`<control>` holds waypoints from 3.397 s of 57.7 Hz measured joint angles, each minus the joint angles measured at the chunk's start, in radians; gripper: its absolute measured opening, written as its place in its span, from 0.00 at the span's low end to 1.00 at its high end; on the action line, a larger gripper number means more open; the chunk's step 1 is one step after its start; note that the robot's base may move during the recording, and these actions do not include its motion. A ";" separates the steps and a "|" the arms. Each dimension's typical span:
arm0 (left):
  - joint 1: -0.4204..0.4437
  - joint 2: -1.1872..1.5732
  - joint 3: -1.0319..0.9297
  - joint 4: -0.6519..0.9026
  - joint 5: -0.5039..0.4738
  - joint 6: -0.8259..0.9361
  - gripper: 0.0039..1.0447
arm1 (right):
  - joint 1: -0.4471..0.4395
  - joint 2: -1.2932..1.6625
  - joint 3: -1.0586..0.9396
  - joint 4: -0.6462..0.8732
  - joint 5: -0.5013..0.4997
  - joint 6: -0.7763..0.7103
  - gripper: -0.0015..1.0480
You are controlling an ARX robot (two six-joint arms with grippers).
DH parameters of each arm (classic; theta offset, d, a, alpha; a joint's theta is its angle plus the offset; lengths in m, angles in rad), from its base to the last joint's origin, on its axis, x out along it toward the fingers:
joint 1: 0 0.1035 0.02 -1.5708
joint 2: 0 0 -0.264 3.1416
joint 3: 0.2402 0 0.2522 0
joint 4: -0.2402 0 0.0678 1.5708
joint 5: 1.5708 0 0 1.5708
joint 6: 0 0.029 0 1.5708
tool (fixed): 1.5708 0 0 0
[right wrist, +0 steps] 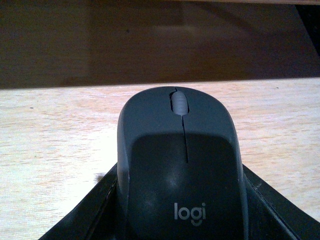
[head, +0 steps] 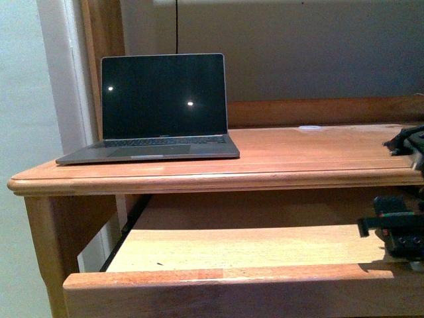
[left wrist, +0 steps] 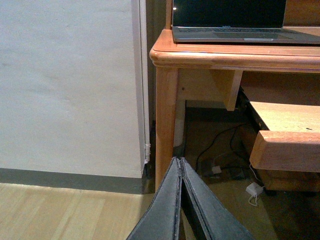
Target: Place mouse
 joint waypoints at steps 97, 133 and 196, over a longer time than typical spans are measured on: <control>0.000 -0.233 0.000 -0.239 0.000 -0.001 0.92 | 0.097 0.195 0.437 0.306 0.092 0.113 0.93; 0.000 -0.233 0.000 -0.239 0.000 -0.001 0.93 | 0.149 -0.643 -0.722 0.432 -0.043 -0.034 0.93; 0.000 -0.233 0.000 -0.239 0.000 -0.001 0.93 | 0.274 0.336 -0.114 0.792 0.223 -0.089 0.93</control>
